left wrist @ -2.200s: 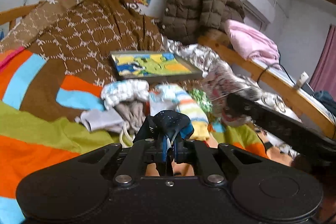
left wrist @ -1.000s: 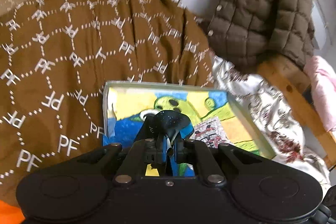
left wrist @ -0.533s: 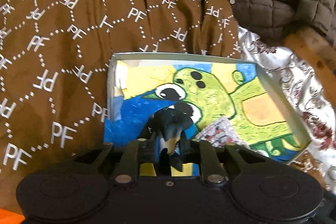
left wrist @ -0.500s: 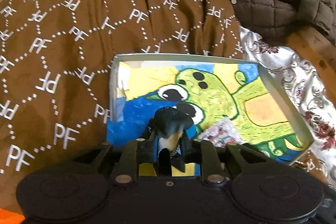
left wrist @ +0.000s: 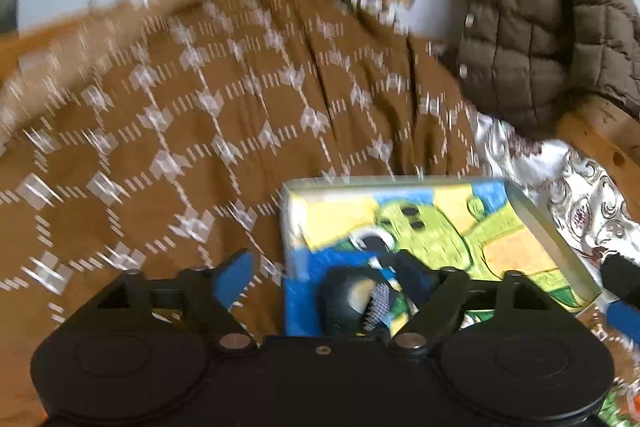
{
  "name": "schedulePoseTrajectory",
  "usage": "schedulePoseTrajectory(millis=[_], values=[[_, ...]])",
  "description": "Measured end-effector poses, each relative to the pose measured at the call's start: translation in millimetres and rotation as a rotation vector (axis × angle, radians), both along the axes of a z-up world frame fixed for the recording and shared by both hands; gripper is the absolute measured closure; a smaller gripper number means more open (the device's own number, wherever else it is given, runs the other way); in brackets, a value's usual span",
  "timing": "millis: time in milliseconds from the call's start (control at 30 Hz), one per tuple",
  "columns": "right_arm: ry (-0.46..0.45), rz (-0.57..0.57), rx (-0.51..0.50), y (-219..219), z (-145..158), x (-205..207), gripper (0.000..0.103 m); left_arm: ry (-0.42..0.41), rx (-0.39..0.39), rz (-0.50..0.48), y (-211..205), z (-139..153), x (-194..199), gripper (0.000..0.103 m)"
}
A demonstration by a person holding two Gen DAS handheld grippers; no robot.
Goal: Organize soft objects
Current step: 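Carry the sock into the painted tray and open the left tool while the right tool drops the glove there, then move both tools back from the tray to the pile of soft items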
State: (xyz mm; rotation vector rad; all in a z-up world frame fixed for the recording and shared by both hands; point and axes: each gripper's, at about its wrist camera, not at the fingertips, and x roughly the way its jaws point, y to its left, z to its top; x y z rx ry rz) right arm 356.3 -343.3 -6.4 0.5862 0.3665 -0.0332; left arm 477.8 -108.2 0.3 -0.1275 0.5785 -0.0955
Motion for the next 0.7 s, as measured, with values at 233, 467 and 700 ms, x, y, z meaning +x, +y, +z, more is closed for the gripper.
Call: schedulePoseTrajectory(millis=[233, 467, 700], values=[[-0.069, -0.007, -0.100, 8.8, 41.9, -44.2, 0.001, -0.164, 0.002, -0.014, 14.2, 36.5, -74.0, 0.004], [-0.142, -0.017, -0.180, 23.5, 90.6, -111.7, 0.000, -0.232, -0.062, 0.003, 34.2, 68.1, -149.5, 0.001], [-0.160, 0.013, -0.307, 52.9, 115.9, -172.9, 0.000, -0.284, -0.075, 0.012, 48.9, 94.7, -231.7, 0.001]])
